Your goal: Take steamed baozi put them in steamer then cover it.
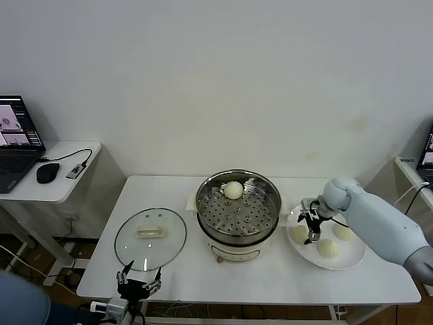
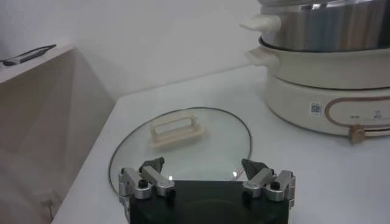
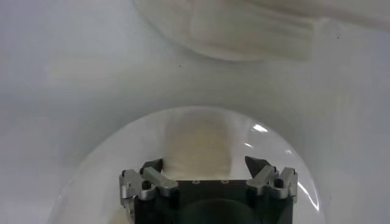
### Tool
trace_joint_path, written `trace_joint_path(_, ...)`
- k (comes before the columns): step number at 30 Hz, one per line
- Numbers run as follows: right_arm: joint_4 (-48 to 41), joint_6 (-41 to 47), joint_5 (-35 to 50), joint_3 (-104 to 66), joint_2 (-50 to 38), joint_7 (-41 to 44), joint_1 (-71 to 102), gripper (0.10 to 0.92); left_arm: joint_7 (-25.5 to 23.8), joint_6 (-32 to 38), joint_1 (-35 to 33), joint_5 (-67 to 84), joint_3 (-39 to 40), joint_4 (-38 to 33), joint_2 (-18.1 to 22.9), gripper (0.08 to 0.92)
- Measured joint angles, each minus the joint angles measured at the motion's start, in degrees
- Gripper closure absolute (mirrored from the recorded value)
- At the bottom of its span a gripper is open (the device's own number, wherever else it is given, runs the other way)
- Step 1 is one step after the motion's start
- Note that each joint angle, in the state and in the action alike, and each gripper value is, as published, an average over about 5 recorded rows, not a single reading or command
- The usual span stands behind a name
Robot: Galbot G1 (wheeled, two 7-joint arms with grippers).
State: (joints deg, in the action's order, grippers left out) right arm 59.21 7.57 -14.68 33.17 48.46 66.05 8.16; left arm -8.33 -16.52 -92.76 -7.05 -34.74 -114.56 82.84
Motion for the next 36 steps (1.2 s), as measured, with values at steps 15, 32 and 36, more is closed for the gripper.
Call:
trace_joint_path(15,1.8,1.7,2.3,0.1,-1.8,1.2,-1.3,0.557,0.1,0.0,0.1,0.1,0.0,-0.2,0.1,0.177)
trace_joint_path(32,13.9,9.0,16.2,12.9,-10.6,7.9,-22.4,0.558,-0.1,-0.7,0.5,-0.2,0.3,-2.6,-0.6,0.177)
trace_joint_path(36,15.9,10.8,20.5,17.7,-10.1,8.8,-29.7,0.558,-0.1,-1.2,0.3,-0.5,0.0,-3.4,-0.7,0.177)
